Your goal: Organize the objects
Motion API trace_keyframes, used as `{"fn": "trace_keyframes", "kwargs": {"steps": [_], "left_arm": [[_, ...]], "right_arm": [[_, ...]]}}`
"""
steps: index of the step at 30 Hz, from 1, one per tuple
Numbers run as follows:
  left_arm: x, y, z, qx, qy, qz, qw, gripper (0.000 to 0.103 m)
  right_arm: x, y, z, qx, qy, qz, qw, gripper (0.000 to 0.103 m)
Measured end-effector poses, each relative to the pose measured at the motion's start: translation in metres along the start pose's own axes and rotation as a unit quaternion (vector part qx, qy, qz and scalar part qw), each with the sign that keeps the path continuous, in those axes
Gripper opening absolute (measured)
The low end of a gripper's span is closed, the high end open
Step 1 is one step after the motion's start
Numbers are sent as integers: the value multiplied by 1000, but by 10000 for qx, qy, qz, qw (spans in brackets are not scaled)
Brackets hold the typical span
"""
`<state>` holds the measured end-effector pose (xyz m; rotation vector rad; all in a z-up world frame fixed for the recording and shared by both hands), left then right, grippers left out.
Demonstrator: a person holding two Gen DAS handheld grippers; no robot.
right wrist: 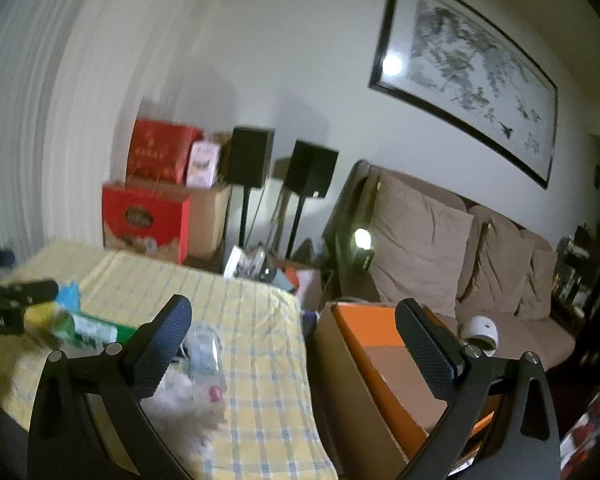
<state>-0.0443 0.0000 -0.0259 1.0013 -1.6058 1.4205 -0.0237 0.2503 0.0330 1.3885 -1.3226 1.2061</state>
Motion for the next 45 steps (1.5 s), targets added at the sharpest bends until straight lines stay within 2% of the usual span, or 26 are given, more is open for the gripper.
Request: {"fn": "trace_keyframes", "kwargs": {"steps": [2, 3, 4, 6, 8, 9, 11, 12, 13, 14, 15, 16, 18, 23, 30, 32, 34, 35, 37, 41, 43, 45], "left_arm": [[2, -3, -3, -32, 53, -61, 10000, 92], [4, -4, -4, -61, 64, -89, 9999, 91], [4, -5, -5, -86, 70, -123, 9999, 88], [6, -8, -7, -107, 95, -193, 9997, 81], [7, -9, -8, -119, 91, -239, 9996, 72], [6, -9, -9, -135, 85, -232, 9996, 65], [4, -9, -12, -177, 103, -184, 9996, 55], [4, -8, -13, -164, 112, -164, 9997, 45], [2, -7, -15, -138, 153, -131, 9997, 32], [2, -7, -17, -103, 209, -109, 9997, 24], [0, -7, -19, -69, 265, -98, 9996, 12], [-2, -6, -21, -22, 352, -86, 9993, 3], [-4, -7, -24, -31, 359, -89, 9993, 1], [-5, -11, -25, -126, 224, -153, 9996, 0], [-6, -12, -29, -56, 384, -166, 9991, 1], [-6, -12, -30, -43, 405, -171, 9990, 1], [-6, -13, -30, -29, 412, -191, 9990, 3], [-6, -13, -30, -31, 409, -201, 9990, 4], [-6, -13, -30, -46, 405, -215, 9989, 13], [-5, -15, -29, -32, 410, -281, 9988, 29], [-4, -16, -30, -63, 429, -305, 9986, 47], [-2, -19, -29, -115, 377, -360, 9986, 59]], "right_arm": [[3, -8, -16, 41, 682, -287, 9973, 97], [8, -15, -24, 106, 1024, -510, 9934, 82], [13, -18, -26, 145, 1082, -563, 9924, 72], [22, -26, -21, 45, 691, -682, 9953, 65], [28, -32, -16, -207, 200, -794, 9964, 53], [29, -31, -13, -241, 12, -737, 9970, 42], [28, -26, -10, -7, -75, -539, 9985, 27], [27, -21, -11, 272, 9, -373, 9989, 13], [25, -18, -13, 477, 164, -273, 9984, 9], [22, -15, -16, 666, 376, -183, 9969, 9], [19, -12, -21, 818, 606, -102, 9948, 9], [17, -12, -24, 893, 701, -75, 9935, 8], [15, -11, -29, 980, 690, -11, 9928, 5], [10, -15, -34, 992, 837, 152, 9914, 5], [11, -16, -22, 907, 551, 105, 9943, 6], [11, -16, -22, 887, 548, 127, 9945, 12], [10, -15, -24, 819, 562, 120, 9950, 32], [10, -15, -25, 796, 574, 122, 9951, 37], [11, -14, -27, 782, 620, 107, 9949, 47], [11, -14, -28, 719, 552, 96, 9958, 60], [10, -14, -28, 743, 552, 113, 9956, 72], [10, -15, -28, 793, 632, 103, 9948, 79]]}}
Point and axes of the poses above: each gripper's, at about its wrist camera, not at the fingertips, and y roughly the way its jaws point, z to its left, x to its top, the point moved 5 cm from there along y, roughly the way its jaws point, and after that the axes turned 14 degrees about -z, right-handed, at the moved point
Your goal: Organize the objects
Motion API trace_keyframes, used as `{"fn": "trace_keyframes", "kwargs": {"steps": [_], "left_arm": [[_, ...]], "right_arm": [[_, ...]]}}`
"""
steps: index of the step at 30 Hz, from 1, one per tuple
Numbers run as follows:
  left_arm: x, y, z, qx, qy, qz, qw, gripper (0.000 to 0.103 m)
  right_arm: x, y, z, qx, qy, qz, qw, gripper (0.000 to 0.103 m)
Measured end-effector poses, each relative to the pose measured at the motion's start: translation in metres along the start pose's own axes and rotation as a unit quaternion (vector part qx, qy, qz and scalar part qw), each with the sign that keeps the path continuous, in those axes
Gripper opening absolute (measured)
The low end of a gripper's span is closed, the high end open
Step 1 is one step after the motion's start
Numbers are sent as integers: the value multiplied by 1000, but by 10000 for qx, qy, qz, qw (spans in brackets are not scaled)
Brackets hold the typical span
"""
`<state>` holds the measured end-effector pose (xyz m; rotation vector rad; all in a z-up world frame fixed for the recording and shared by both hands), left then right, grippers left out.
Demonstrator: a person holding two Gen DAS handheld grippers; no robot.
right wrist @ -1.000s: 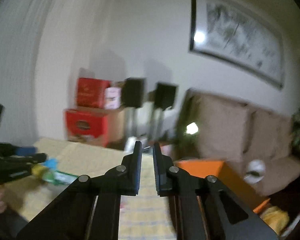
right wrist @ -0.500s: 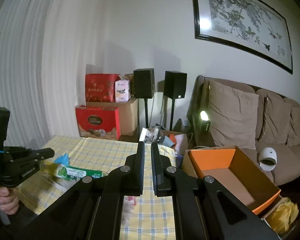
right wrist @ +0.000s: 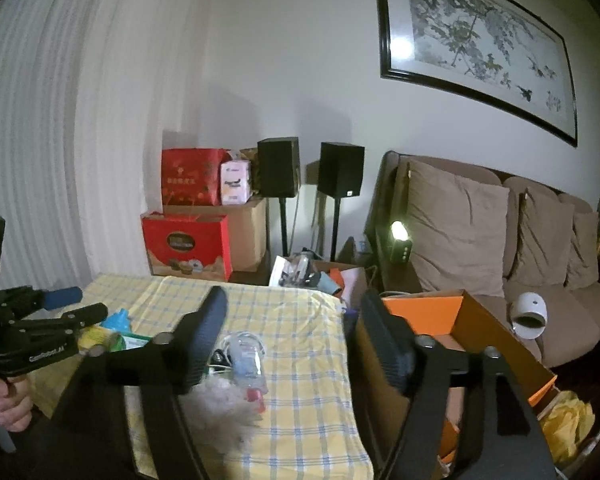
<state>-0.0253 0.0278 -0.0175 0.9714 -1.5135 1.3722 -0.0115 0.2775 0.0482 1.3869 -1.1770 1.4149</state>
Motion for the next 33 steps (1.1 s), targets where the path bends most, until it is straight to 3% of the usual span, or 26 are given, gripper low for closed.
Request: {"fn": "trace_keyframes", "kwargs": {"steps": [7, 12, 23, 26, 33], "left_arm": [[11, -11, 6, -126, -186, -364, 9991, 94], [15, -12, 13, 196, -161, -482, 9985, 96], [14, -17, 12, 31, -256, -578, 9980, 96], [11, -16, 8, -114, -287, -497, 9983, 89], [10, -16, 2, -130, -155, -454, 9988, 89]], "right_arm": [[-5, 4, -1, -39, 0, 99, 9999, 89], [-5, 6, -4, -322, -92, 34, 9994, 103], [-10, 10, -4, -429, -208, 69, 9988, 103], [-11, 10, -2, -453, -234, 108, 9986, 103], [-17, 16, -1, -416, -235, 281, 9985, 103]]}}
Point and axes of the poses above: each gripper's, at about its wrist camera, not at the fingertips, and y roughly the way its jaws point, z to its left, x to its top, the point moved 5 cm from there along y, roughly the way its jaws point, and after that the axes turned 14 degrees about -z, right-handed, at the moved point
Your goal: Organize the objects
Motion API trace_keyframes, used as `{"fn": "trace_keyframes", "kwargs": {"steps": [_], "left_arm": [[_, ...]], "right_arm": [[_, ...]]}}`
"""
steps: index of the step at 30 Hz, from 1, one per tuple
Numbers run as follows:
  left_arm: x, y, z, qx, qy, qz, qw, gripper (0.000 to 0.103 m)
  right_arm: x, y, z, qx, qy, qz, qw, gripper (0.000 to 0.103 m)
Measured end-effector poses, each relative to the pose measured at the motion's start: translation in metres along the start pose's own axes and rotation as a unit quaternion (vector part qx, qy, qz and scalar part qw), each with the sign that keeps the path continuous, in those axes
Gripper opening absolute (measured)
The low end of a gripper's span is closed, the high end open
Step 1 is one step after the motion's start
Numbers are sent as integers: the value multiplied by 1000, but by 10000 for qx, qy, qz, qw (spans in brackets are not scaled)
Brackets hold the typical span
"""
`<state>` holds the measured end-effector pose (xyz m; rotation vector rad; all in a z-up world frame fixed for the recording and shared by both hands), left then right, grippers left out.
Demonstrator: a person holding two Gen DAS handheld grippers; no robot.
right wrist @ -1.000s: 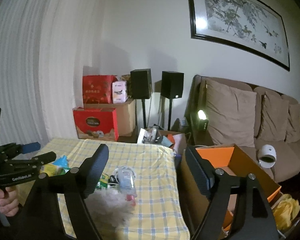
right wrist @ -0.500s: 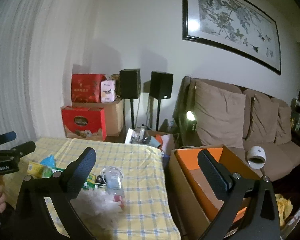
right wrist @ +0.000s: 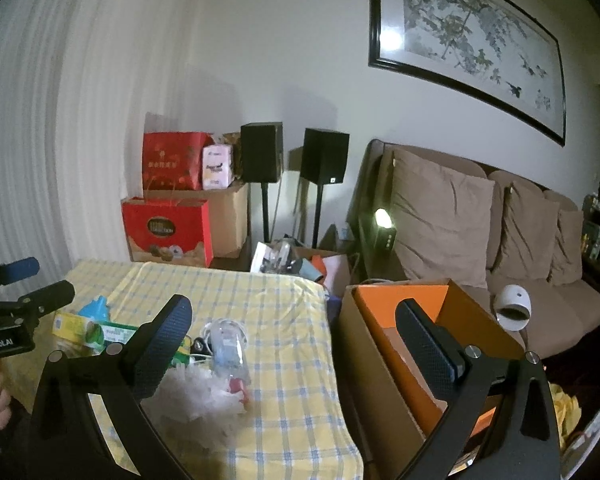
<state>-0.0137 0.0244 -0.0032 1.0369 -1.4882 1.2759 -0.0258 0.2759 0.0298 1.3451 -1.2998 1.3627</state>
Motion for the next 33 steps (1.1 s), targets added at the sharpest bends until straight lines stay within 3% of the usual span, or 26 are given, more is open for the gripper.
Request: {"fn": "trace_keyframes", "kwargs": {"steps": [33], "left_arm": [[-12, 13, 4, 8, -135, 362, 9993, 90]], "right_arm": [[-4, 8, -21, -142, 261, 222, 9993, 103]]}}
Point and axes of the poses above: each gripper's, at about its wrist camera, not at the fingertips, and y roughly the way its jaws point, z to its left, x to its top, the point moved 5 cm from there along y, roughly the way its jaws point, and after that the axes turned 14 degrees about -z, right-handed, at the moved point
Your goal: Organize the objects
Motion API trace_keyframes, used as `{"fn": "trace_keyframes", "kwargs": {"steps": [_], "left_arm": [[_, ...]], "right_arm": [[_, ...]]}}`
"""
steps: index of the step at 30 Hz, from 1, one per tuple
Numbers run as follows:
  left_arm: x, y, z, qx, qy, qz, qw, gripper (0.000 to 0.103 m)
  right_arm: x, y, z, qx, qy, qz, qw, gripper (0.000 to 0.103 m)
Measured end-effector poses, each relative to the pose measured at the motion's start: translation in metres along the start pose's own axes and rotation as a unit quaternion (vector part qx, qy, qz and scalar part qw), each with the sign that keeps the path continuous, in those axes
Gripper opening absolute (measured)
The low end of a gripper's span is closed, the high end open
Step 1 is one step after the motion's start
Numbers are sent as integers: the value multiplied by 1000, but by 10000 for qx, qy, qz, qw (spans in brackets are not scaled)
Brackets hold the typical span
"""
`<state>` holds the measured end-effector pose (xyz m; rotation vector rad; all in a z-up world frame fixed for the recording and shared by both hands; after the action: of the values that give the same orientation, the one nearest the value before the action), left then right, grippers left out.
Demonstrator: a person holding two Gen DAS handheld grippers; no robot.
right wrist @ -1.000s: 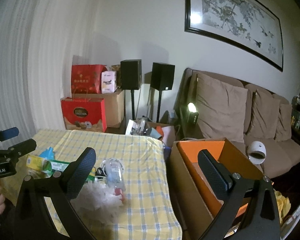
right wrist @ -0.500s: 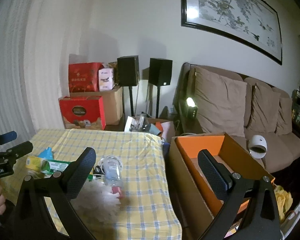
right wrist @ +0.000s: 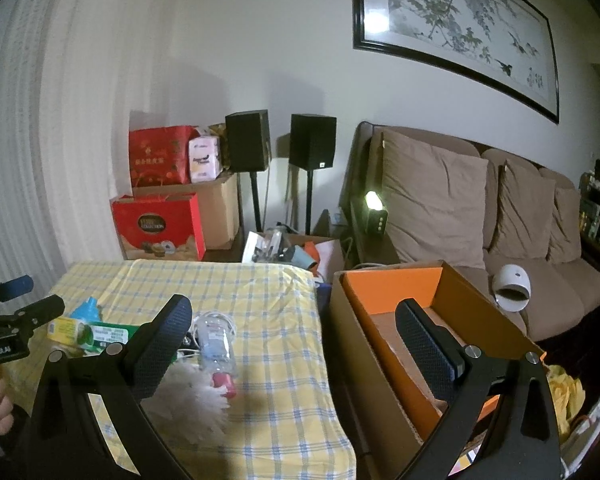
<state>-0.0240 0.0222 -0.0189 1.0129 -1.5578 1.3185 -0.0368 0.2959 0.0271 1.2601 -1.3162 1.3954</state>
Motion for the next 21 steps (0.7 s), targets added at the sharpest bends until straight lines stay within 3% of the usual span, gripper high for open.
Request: {"fn": "trace_keyframes", "kwargs": {"steps": [21], "left_arm": [[-5, 8, 4, 112, -27, 163, 9998, 90]], "right_arm": [[-14, 12, 2, 117, 72, 298, 9995, 103]]}}
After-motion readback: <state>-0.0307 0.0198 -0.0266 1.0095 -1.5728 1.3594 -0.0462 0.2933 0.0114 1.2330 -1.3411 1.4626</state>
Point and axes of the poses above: each gripper's, at about its wrist camera, not at the fingertips, and y roughly the way its jaws point, z to its left, x to its top, the point moved 5 cm from there along y, roughly the way its jaws point, and after that the axes turned 14 degrees about -z, right-handed, at the moved point
